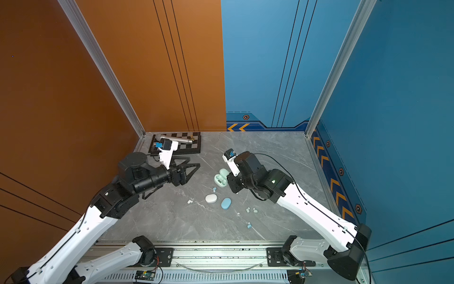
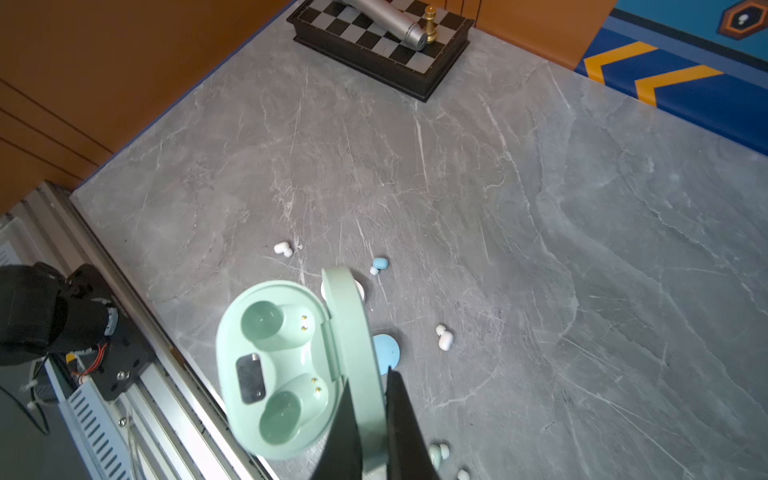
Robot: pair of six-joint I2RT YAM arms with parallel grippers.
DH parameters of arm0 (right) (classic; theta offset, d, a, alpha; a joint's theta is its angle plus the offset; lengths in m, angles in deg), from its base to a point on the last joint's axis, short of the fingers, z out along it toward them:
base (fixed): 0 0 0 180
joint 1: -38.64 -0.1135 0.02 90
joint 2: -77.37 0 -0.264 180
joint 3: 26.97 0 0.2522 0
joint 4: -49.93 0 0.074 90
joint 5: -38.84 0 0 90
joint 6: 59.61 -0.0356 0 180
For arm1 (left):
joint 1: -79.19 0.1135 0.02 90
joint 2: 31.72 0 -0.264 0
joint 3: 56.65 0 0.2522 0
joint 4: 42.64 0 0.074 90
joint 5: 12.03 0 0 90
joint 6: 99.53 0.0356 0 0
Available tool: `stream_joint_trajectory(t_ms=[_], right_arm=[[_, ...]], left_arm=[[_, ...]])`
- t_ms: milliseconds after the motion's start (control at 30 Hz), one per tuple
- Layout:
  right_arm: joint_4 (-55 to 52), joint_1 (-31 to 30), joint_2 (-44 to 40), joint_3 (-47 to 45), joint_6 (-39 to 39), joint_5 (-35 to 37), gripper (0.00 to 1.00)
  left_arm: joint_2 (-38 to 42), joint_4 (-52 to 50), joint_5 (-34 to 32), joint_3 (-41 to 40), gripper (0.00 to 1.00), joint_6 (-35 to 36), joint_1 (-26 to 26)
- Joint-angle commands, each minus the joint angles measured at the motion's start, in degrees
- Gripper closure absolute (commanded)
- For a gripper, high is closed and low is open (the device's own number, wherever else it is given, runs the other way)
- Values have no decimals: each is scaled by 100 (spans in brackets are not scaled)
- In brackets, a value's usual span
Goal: Insert wireless bluetooth earbuds into charging case
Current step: Pass the charging case.
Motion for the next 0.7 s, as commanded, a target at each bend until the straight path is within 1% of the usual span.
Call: stream_joint_trajectory(t_ms=[0, 133, 267, 500, 667], right_arm=[[-605, -160, -102, 285, 681, -213, 100], [-753, -446, -174, 363, 1092, -235, 100], [-752, -685, -269, 398, 1396, -222, 100], [-749, -760, -277, 539, 1482, -315, 100], [-744, -783, -293, 595, 1465, -314, 100]], left_arm=[[-22, -150, 1404, 23, 27, 2220, -57], [-275, -245, 1920, 192, 28, 2417, -80], [-540, -280, 2313, 249, 31, 2476, -252], [-881, -442, 2513, 249, 34, 2607, -528], [-998, -451, 2469, 223, 41, 2681, -569]])
